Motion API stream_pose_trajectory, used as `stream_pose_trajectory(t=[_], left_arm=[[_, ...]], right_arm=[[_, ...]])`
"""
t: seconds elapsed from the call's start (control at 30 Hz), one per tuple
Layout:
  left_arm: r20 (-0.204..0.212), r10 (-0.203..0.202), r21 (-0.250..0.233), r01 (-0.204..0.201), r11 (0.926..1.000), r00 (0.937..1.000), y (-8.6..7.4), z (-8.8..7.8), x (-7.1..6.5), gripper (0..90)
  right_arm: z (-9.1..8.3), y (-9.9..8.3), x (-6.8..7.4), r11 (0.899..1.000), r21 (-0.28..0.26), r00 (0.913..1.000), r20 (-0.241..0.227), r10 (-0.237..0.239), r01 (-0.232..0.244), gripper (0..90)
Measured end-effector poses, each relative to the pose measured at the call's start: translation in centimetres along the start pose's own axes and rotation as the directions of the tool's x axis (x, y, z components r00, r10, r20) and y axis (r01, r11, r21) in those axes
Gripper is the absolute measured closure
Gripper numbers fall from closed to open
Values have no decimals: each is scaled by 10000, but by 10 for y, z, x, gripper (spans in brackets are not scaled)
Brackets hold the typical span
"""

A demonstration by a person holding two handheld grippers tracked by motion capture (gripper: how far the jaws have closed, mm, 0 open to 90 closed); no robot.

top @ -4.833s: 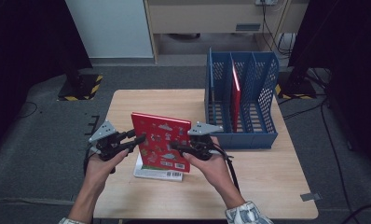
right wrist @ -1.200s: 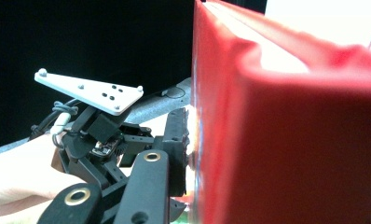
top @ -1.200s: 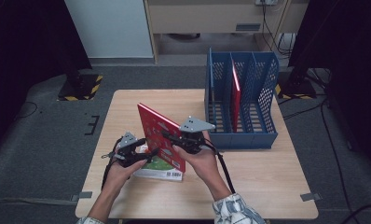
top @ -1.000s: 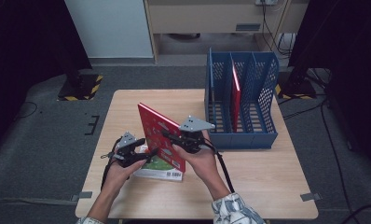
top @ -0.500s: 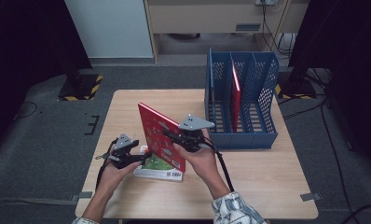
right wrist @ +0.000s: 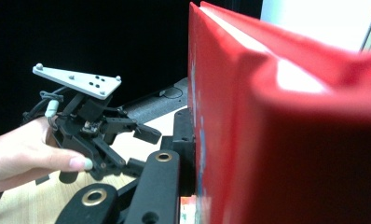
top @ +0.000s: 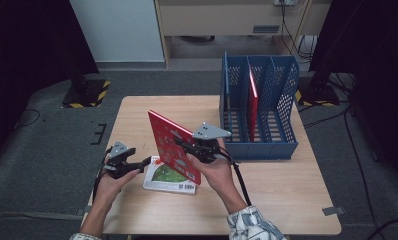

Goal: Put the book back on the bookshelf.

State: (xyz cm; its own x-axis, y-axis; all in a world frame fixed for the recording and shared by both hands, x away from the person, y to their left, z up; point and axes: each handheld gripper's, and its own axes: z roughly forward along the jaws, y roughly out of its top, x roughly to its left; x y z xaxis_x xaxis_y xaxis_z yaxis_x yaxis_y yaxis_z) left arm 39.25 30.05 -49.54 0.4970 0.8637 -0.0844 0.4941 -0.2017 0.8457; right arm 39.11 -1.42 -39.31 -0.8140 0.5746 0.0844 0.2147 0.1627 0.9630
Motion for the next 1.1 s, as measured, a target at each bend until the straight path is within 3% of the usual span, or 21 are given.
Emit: stream_pose_trajectory(t=[0.27,0.47,0.97,1.1], left_arm=[[-492,-417,223,429,9988,9979,-7,-4,17,182],[-619,-251,501,282,9983,9978,-9,-2,18,152],[-907,-116,1043,211,9943,9958,-14,1,20,119],[-1063,79,1120,41,9937,9943,-15,3,20,58]], right_arm=[[-5,2,-3,10000,-45,10000,93,32,-32,796],[-8,3,-3,9999,-49,9998,135,-126,127,796],[-26,9,-9,9998,-210,9987,506,19,-8,796],[-35,10,-11,9997,-263,9981,613,26,-10,796]])
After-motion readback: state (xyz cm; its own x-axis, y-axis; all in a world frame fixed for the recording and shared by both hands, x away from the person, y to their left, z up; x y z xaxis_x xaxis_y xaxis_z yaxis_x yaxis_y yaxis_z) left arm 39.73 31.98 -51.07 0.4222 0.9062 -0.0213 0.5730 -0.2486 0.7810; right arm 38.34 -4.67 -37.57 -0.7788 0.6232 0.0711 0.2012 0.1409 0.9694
